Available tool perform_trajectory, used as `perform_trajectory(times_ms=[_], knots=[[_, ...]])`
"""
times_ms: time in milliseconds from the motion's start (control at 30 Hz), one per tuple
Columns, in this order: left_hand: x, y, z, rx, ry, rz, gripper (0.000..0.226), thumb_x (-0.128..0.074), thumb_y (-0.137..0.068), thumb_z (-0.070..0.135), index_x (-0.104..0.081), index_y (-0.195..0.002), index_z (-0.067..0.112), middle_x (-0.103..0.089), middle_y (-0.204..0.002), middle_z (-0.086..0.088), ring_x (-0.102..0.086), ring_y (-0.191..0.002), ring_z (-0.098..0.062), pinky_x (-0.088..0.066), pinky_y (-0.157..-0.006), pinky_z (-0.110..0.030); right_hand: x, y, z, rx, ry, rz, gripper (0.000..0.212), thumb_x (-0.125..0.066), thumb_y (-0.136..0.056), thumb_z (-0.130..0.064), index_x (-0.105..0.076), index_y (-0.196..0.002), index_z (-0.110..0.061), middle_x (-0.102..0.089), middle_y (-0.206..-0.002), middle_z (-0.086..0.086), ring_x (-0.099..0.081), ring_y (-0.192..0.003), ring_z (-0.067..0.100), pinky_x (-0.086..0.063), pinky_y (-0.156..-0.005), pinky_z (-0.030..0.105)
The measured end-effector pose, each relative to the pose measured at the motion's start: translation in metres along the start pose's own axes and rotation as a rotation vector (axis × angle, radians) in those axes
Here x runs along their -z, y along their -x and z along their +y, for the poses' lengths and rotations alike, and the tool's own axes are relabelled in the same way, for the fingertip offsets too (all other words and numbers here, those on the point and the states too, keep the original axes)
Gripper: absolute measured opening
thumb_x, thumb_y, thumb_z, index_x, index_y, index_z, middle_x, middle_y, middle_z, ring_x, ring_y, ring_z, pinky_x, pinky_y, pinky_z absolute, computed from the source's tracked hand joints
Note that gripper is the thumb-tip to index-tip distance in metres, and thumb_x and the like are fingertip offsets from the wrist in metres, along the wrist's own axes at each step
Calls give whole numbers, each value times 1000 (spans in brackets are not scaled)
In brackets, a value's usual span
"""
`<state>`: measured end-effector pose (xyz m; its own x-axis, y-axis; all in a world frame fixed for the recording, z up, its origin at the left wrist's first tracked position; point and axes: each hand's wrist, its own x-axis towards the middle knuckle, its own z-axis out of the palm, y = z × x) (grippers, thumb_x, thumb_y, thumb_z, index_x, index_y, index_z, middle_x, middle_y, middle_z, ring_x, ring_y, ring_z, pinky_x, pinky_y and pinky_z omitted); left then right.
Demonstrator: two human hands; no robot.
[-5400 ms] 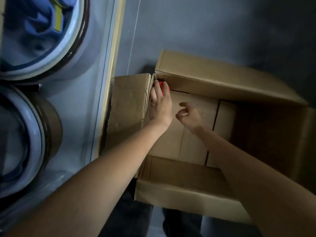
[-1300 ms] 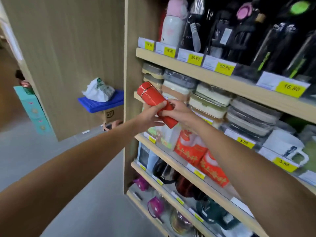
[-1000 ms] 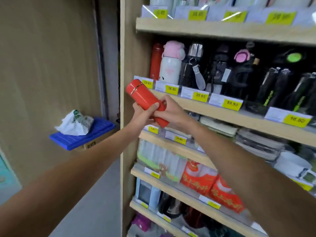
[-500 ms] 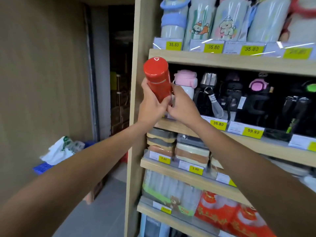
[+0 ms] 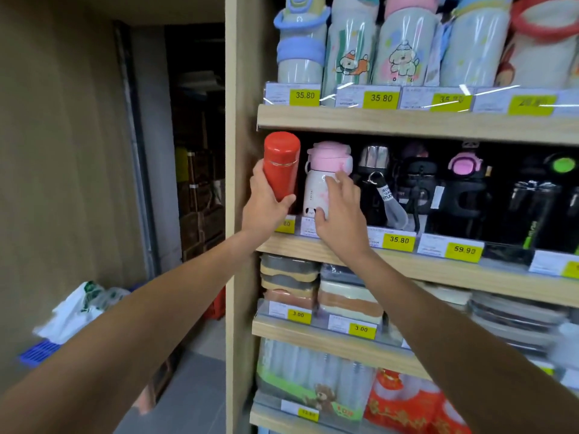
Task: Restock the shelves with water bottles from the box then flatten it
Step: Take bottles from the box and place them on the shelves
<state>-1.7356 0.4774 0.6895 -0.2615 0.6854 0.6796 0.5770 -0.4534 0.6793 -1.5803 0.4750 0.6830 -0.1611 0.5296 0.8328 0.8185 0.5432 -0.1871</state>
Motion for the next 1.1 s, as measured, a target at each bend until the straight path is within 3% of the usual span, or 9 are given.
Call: perform_trajectory(times_ms=[333,600,700,867,967,1100], knots=[[-11,-27,-11,191,-142,-170,91,-65,-81,44,-6,-146,18,-49,-135,-9,-54,-116,-30,-43,-99,-49,-2,-3,5,33,83,-6,53,-57,-80,-9,-45,-131,-1,-35,-144,16,-37,-124,36,-50,-91,44],[-12,-31,-8,247,-180,-247,96,-62,-88,33,10,-149,15,-39,-144,-14,-48,-124,-31,-39,-104,-48,7,-5,4,46,93,-82,52,-54,-81,-9,-44,-132,-3,-33,-144,14,-36,-123,34,-50,-87,43],[-7,-32,-5,272,-166,-265,96,-63,-88,30,9,-149,14,-35,-144,-17,-46,-125,-32,-37,-106,-46,11,-4,3,-42,13,-69,49,-54,-84,-10,-42,-132,-5,-31,-143,11,-33,-126,30,-51,-81,41],[-7,-28,-3,219,-121,-231,91,-65,-86,25,-1,-149,13,-42,-139,-18,-50,-120,-33,-41,-103,-46,7,-1,-2,-168,-51,-40,53,-53,-88,-12,-35,-137,-5,-26,-147,11,-33,-127,30,-43,-90,36],[-1,-28,-5,220,-131,-251,89,-62,-89,24,3,-150,12,-44,-140,-18,-49,-123,-33,-39,-105,-44,2,2,-10,-213,-92,-16,58,-52,-89,-11,-29,-142,-4,-25,-149,13,-32,-127,31,-37,-98,35],[2,-24,-5,245,-111,-248,89,-60,-91,23,5,-150,10,-38,-146,-16,-44,-130,-30,-35,-109,-41,1,-1,-14,-257,-143,11,55,-50,-88,-9,-32,-140,-4,-30,-148,11,-33,-126,31,-36,-97,34]])
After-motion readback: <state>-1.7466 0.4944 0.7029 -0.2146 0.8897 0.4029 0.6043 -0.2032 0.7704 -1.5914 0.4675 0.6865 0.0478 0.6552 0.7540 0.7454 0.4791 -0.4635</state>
